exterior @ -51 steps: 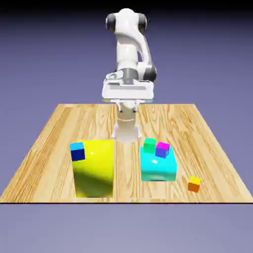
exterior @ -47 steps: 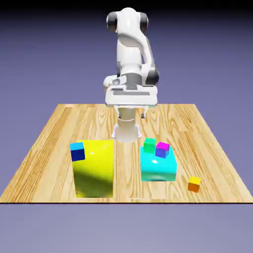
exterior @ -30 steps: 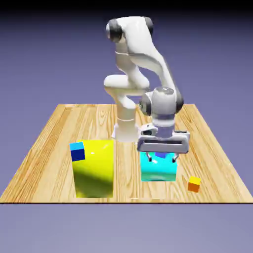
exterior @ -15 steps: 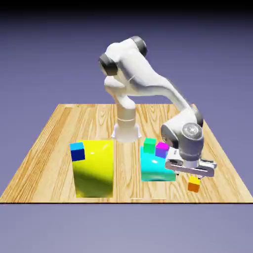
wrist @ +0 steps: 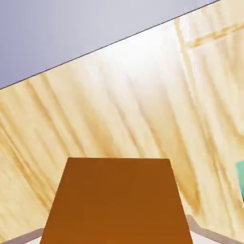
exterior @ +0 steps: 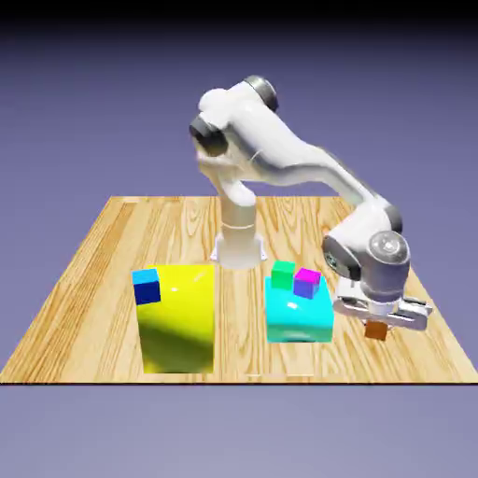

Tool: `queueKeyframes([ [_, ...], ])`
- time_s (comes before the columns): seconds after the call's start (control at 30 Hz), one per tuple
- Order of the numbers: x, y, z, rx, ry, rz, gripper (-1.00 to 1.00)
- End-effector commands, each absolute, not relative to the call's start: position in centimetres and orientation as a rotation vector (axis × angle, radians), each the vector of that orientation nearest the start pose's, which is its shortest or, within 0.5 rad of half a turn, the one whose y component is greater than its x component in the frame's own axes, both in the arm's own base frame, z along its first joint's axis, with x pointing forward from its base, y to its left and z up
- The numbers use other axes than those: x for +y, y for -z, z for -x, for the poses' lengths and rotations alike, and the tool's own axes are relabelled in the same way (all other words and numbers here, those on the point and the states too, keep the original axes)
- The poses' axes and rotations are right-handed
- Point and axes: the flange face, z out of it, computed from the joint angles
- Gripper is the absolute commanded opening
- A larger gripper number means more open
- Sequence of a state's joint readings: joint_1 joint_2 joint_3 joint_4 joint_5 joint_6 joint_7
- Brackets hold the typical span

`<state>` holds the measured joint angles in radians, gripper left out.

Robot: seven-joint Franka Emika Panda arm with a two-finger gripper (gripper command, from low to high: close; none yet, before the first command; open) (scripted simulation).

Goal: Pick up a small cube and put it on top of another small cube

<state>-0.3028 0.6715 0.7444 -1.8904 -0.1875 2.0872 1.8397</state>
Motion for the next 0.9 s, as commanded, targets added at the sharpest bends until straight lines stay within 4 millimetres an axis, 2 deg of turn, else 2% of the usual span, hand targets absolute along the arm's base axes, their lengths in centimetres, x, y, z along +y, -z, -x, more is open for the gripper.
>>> queueKeyframes([
  [0.0, 21.1, -21.4, -55.7, 2.056, -0.628, 2.477, -1.00],
  [0.17, 9.8, -25.1, -58.2, 2.409, -0.596, 2.146, -1.00],
  [0.33, -1.4, -30.8, -58.5, 2.650, -0.571, 1.730, -1.00],
  [0.5, -11.9, -37.9, -56.1, 2.755, -0.553, 1.286, -1.00],
  [0.63, -19.5, -44.1, -52.3, 2.740, -0.543, 0.944, -1.00],
  [0.67, -21.9, -44.8, -51.0, 2.736, -0.553, 0.841, -1.00],
  [0.7, -25.0, -43.9, -49.5, 2.748, -0.580, 0.718, -1.00],
  [0.73, -26.2, -43.5, -48.8, 2.753, -0.591, 0.670, -1.00],
  [0.77, -26.2, -43.5, -48.8, 2.753, -0.591, 0.670, -1.00],
  [0.87, -24.4, -38.1, -49.5, 2.752, -0.592, 0.670, -1.00],
])
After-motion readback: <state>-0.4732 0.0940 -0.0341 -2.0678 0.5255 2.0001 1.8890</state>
